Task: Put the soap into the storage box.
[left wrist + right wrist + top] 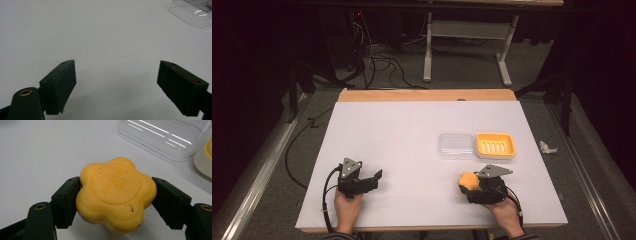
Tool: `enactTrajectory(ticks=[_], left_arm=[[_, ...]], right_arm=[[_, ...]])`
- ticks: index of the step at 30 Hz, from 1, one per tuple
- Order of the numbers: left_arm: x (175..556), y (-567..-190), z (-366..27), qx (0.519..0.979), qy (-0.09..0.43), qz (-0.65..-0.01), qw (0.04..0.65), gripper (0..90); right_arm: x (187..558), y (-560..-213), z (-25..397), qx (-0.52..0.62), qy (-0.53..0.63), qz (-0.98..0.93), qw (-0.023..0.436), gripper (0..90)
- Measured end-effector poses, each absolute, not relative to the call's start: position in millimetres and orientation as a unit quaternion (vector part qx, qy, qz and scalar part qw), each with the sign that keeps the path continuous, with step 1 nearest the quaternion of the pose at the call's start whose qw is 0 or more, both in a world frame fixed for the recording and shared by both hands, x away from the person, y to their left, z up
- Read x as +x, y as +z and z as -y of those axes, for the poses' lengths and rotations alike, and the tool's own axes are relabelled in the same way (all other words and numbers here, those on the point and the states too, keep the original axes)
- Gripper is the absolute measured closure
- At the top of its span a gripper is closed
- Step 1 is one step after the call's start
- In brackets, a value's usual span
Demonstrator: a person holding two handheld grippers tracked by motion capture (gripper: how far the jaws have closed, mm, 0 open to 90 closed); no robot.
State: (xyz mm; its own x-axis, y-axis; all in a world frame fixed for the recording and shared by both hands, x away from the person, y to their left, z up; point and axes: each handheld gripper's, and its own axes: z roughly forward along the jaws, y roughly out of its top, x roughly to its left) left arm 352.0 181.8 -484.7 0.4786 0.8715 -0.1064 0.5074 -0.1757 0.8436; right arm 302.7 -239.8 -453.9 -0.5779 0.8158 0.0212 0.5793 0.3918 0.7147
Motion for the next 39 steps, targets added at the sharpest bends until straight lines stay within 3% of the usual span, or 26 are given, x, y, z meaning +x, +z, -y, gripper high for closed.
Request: enactTrajectory(ticks=[39], left_arm=[[352,-485,-182,0.738,0.208,-0.466,0.441,16.1]], right_arm=[[310,-431,282,0.455,0.345,-0.794,0.208,27.2]])
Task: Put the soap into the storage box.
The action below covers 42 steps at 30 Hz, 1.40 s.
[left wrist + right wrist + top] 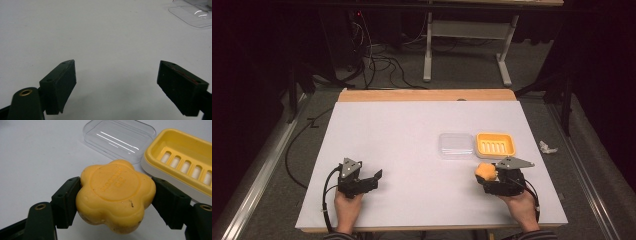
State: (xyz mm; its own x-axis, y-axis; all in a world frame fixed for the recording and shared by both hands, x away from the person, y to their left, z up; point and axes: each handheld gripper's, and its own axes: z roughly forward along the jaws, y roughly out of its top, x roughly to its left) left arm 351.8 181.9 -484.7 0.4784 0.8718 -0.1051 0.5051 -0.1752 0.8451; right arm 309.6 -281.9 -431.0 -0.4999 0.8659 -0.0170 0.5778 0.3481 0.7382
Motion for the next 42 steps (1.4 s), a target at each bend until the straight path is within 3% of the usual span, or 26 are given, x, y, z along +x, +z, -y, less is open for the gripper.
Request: enactTrajectory(ticks=[42], left_arm=[[352,-485,-182,0.738,0.206,-0.467,0.441,16.2]], right_arm=[[354,-404,320,0.507,0.347,-0.758,0.221,27.3]])
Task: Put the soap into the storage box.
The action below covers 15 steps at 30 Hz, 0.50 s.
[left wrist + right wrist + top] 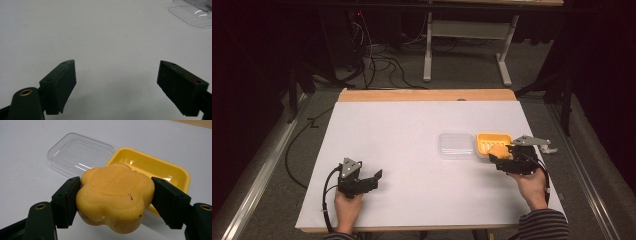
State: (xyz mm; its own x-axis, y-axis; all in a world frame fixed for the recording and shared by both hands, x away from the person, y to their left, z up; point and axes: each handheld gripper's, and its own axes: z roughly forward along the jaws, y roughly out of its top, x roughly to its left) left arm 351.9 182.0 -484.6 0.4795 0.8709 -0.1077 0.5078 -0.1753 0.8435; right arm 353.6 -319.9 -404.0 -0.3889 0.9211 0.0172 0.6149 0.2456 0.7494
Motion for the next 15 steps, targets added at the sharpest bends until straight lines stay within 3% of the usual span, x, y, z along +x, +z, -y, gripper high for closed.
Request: enactTrajectory(ticks=[15], left_arm=[[352,-485,-182,0.738,0.206,-0.467,0.442,16.2]], right_arm=[[379,-410,321,0.531,0.338,-0.745,0.222,27.4]])
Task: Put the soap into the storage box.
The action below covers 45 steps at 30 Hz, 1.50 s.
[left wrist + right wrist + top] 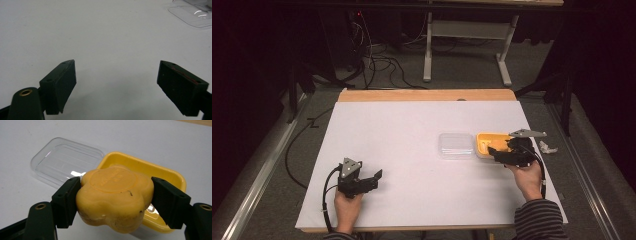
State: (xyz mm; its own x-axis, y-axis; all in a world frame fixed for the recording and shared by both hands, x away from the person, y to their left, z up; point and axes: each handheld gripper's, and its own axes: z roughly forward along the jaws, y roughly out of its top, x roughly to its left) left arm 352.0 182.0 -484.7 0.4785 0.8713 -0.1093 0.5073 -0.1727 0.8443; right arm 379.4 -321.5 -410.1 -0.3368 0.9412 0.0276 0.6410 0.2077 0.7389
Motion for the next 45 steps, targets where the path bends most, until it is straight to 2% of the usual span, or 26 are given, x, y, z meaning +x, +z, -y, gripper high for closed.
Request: enactTrajectory(ticks=[17,45], left_arm=[[352,-485,-182,0.738,0.206,-0.467,0.442,16.1],[351,-485,-182,0.737,0.207,-0.466,0.443,16.1]], right_arm=[[409,-422,322,0.560,0.329,-0.727,0.224,27.4],[429,-444,319,0.578,0.301,-0.724,0.227,27.2]])
